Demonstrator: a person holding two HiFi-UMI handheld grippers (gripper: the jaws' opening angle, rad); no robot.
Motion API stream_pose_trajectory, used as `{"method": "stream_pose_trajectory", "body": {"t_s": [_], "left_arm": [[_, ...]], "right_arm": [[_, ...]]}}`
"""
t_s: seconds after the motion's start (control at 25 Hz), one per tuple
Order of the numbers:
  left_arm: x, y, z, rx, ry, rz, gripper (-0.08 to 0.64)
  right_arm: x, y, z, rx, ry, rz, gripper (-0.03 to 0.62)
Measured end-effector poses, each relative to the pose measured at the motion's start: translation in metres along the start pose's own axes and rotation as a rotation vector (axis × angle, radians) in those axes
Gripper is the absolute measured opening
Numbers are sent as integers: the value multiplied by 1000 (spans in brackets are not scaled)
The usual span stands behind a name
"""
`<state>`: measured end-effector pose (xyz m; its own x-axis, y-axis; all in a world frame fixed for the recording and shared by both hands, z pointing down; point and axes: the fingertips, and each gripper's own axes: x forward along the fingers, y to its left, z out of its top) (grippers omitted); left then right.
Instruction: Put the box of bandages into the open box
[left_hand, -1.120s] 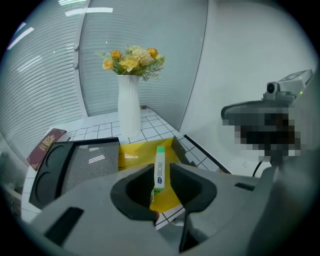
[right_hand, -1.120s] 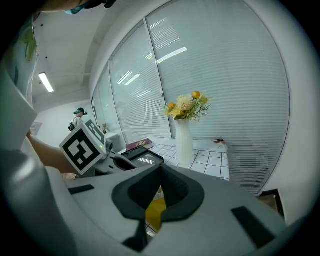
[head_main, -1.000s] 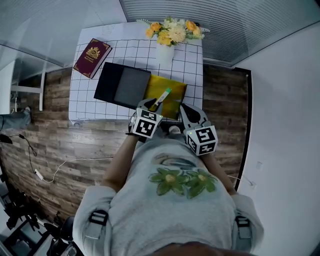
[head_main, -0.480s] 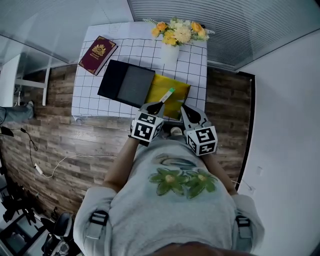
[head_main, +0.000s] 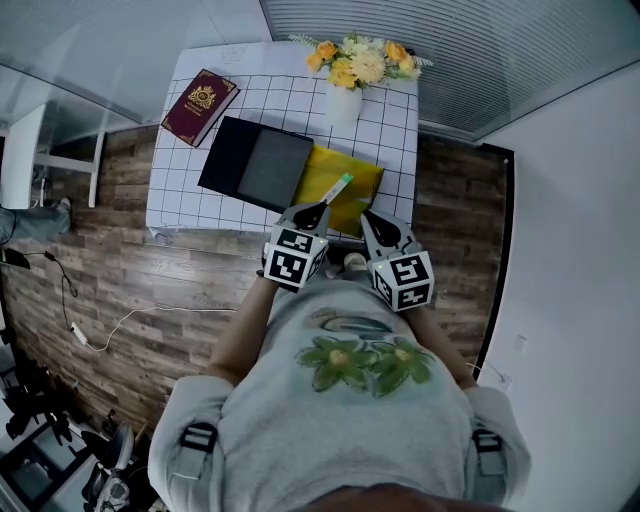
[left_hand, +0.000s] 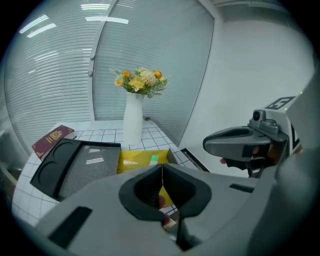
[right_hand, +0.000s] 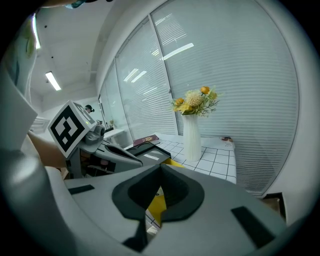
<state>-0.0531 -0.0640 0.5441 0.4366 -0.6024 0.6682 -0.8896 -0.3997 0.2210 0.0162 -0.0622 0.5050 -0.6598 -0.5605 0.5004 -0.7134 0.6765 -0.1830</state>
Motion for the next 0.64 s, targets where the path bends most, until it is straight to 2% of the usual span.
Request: {"method": "stream_pose_trajectory", "body": {"t_s": [0.12,0.28,0.44,0.64], "left_arm": [[-2,-2,0,-34,-16,-21,11],[-6,-1,-1,-33,-33,-11,11],[-5,-4,-7,-20,-3,-14,11],[-6,-1,-13,21,40,42,11]], "right_arm": [[0,2,-1,-4,2,5,6],[0,5,-2,-7,3,11,6],[-1,8,-4,-10,3,15,6],[-2,11,-5,-13,6,19,6]]}}
